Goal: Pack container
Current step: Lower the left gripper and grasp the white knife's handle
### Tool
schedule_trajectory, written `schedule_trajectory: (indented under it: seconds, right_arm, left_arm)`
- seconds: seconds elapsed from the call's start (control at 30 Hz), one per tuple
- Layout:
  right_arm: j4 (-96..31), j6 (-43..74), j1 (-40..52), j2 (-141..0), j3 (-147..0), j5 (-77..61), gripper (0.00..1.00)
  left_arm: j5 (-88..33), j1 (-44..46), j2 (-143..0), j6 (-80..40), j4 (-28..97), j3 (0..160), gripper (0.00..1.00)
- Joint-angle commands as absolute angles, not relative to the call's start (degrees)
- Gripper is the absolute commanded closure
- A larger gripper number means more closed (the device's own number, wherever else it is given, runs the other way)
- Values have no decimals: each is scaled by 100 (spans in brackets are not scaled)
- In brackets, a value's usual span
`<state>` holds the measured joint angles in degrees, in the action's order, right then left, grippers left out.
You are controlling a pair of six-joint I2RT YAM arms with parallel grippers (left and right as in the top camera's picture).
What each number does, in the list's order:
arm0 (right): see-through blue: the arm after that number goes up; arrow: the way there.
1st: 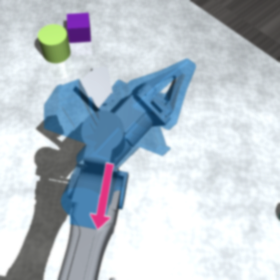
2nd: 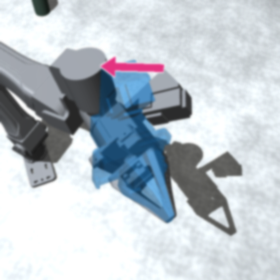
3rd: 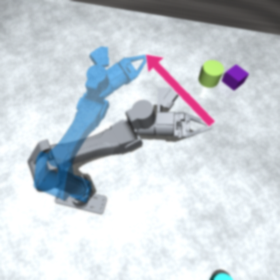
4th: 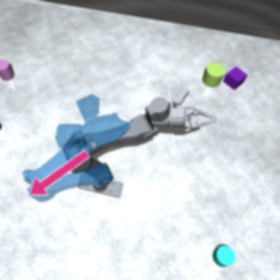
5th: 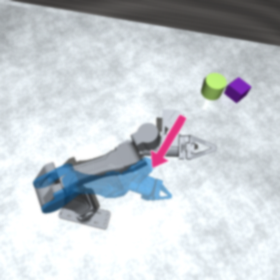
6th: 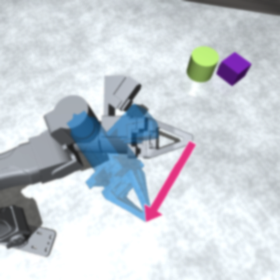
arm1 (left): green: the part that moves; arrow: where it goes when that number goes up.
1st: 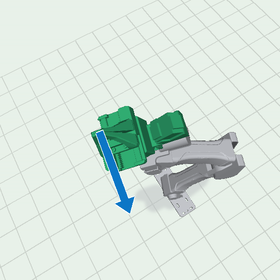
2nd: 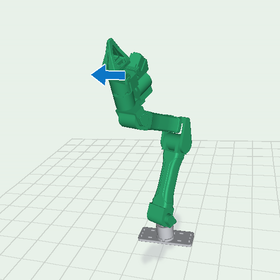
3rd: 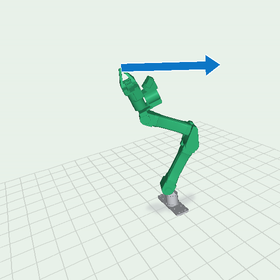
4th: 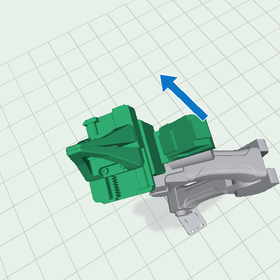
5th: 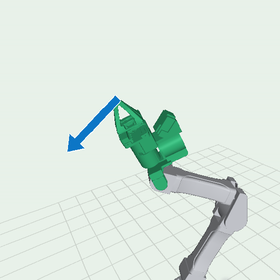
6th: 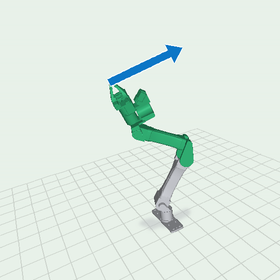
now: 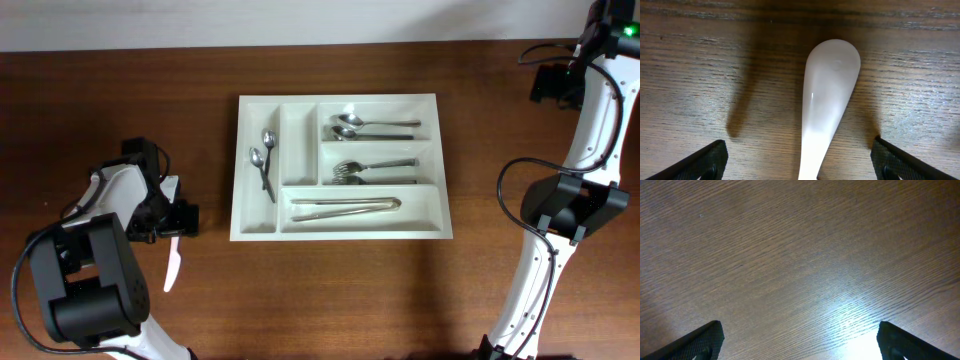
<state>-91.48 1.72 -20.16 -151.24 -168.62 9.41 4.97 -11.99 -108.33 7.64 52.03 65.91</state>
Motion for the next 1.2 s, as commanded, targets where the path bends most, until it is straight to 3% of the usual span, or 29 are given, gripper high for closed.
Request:
schedule_trajectory:
  seconds: [0.0,1.17]
  right_arm:
    - [-9148,242,-2018,-15163,-16864,950,1]
    - [-9146,244,-2018,-15163,-16864,950,1]
  left_arm:
    - [622,-1175,-11072,648,5186,6565,6]
    - [281,-1177,-11349,607,5137,6565,7]
